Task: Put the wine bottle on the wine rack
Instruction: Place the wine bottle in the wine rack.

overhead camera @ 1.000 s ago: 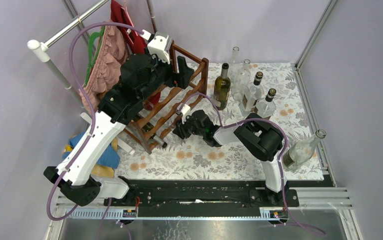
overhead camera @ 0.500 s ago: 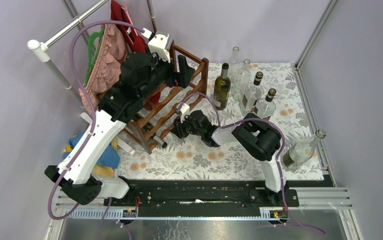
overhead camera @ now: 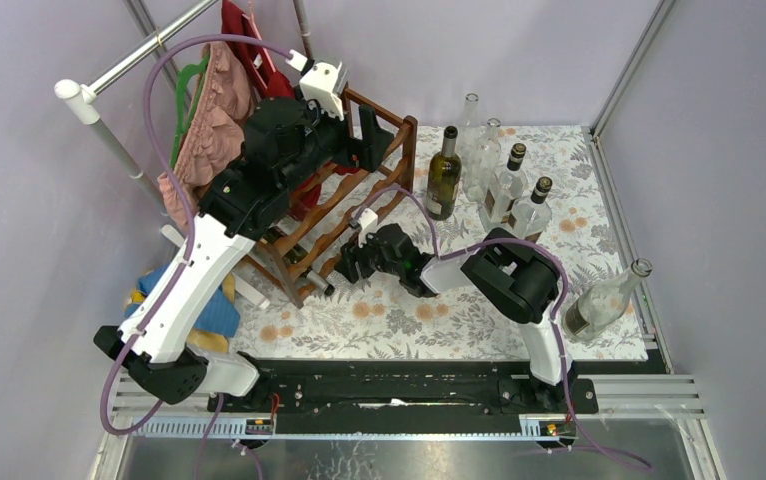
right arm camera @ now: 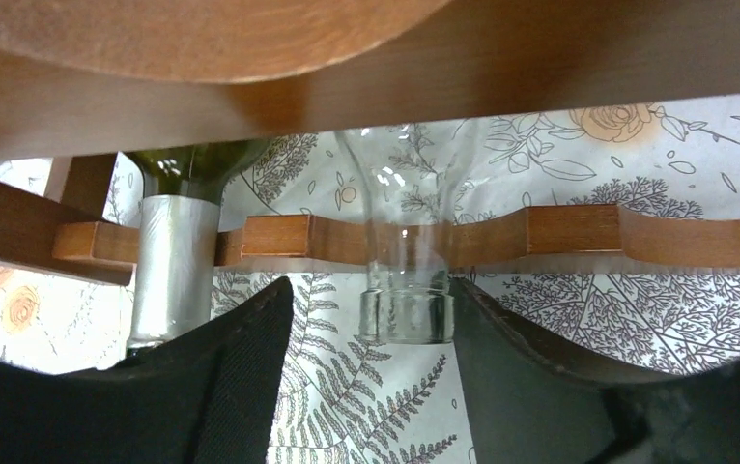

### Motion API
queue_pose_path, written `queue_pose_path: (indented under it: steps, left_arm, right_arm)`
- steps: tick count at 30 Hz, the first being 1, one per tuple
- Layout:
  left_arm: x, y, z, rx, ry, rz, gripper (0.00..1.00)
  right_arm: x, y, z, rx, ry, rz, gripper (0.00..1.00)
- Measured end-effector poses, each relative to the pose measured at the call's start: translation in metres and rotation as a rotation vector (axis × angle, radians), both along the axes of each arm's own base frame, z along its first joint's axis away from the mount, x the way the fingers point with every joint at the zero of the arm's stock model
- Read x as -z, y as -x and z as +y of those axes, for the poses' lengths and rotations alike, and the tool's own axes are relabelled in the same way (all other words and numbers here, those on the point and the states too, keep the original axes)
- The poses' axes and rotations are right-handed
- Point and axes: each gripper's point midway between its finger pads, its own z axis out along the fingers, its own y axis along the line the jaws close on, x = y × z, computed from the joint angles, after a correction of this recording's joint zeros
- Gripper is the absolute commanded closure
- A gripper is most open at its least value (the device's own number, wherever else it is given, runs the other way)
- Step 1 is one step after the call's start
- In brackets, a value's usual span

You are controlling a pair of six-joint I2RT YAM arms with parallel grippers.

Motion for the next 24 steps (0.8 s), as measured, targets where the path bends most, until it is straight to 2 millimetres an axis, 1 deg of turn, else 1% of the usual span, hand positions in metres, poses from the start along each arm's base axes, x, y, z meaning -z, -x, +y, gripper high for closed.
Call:
queue_pose_path:
  steps: [2,4,6,15,20,22,24]
  left_arm:
    - [-0.001,0.0,0.0,0.003,0.001,-0.001,0.05]
    - [-0.001,0.001,0.0,0.005,0.003,-0.002,0.05]
    - [-0.003,0.003,0.0,0.005,0.011,-0.002,0.05]
    - [-0.004,0.026,0.012,0.008,0.067,0.002,0.05]
    - [-0.006,0.032,0.014,0.013,0.095,0.003,0.05]
    - [-0.007,0.032,0.013,0.014,0.106,0.004,0.05]
    - [-0.006,0.032,0.012,0.016,0.111,0.008,0.05]
  right_arm:
    - [0.001,0.002,0.001,-0.006,0.006,-0.001,0.21]
    - [0.006,0.005,-0.001,-0.012,0.02,0.001,0.18]
    - [0.011,0.009,-0.006,-0.018,0.038,0.003,0.17]
    - [0.012,0.021,-0.023,-0.043,0.093,-0.009,0.21]
    - [0.014,0.028,-0.03,-0.073,0.135,-0.017,0.21]
    - [0.014,0.035,-0.033,-0.117,0.158,-0.01,0.21]
    - [0.013,0.044,-0.038,-0.177,0.178,0.007,0.27]
